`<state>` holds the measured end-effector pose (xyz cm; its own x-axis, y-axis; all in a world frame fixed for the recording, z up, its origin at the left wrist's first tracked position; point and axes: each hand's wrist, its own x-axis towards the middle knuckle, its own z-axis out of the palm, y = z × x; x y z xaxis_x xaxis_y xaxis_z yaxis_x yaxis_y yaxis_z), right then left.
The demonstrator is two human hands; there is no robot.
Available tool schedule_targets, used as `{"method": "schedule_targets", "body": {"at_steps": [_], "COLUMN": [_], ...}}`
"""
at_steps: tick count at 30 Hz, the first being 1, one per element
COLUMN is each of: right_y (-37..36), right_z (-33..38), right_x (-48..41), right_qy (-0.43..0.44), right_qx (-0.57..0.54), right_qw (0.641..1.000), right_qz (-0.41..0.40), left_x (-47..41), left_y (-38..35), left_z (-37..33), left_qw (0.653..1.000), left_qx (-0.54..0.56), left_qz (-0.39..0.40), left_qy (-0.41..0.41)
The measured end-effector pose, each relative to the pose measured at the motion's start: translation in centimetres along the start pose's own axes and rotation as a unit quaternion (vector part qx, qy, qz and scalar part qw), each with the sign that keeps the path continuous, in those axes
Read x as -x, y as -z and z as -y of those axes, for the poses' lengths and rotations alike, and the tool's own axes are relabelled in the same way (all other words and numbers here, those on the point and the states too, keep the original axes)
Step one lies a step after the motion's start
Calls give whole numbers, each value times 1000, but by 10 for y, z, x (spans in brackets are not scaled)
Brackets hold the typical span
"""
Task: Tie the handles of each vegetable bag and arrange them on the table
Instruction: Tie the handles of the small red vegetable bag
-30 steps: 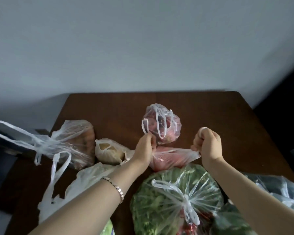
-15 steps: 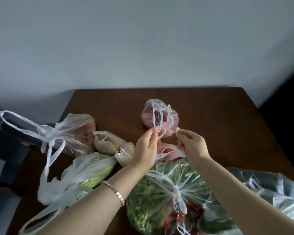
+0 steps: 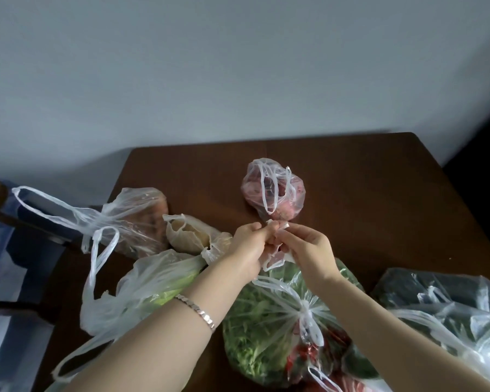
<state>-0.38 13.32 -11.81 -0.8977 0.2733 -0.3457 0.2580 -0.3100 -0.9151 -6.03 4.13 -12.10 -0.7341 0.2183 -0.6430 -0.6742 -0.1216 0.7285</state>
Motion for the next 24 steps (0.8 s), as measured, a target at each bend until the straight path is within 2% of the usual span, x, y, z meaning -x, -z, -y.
{"method": "schedule_targets", "body": {"at_steps": [2,5,7,8,9,11,12,14,17,19,21,24], "right_y": [3,7,8,9,10,12,12,10,8,7,8,14], "right_z": [-2,-4,-5,-5,-5,-6,-7,-8,-5,-3,-5,-7], "right_x": [1,-1,-5,-9,-13,-19,-21,-22,-17,-10,-7,-5], "right_qy": [15,15,-2,-13,-27,-56,-66,-60,-5,8,29,53], "right_qx": [40,77,60,45,42,81,111,176,244,213,176,114], "right_qw": [999,995,992,989,984,978,977,975,969,977,982,990], "right_qz": [-21,-64,-108,-141,-170,-187,-170,-118,-38,24,59,59], "left_x": [2,0,1,3,5,10,9,6,-1,-5,-5,-5], "left_y": [2,4,6,7,9,11,13,17,22,24,24,17], "left_z": [1,7,10,12,15,20,24,26,20,15,10,7], "left_qw": [999,999,993,974,938,846,814,793,803,819,858,910], "left_qx": [-33,-22,-94,-178,-265,-393,-425,-435,-409,-391,-355,-302], "left_qz": [30,39,4,-13,-10,16,19,-3,-59,-72,-58,-40], "left_qy": [7,-1,-67,-139,-223,-360,-396,-427,-430,-412,-367,-282]}}
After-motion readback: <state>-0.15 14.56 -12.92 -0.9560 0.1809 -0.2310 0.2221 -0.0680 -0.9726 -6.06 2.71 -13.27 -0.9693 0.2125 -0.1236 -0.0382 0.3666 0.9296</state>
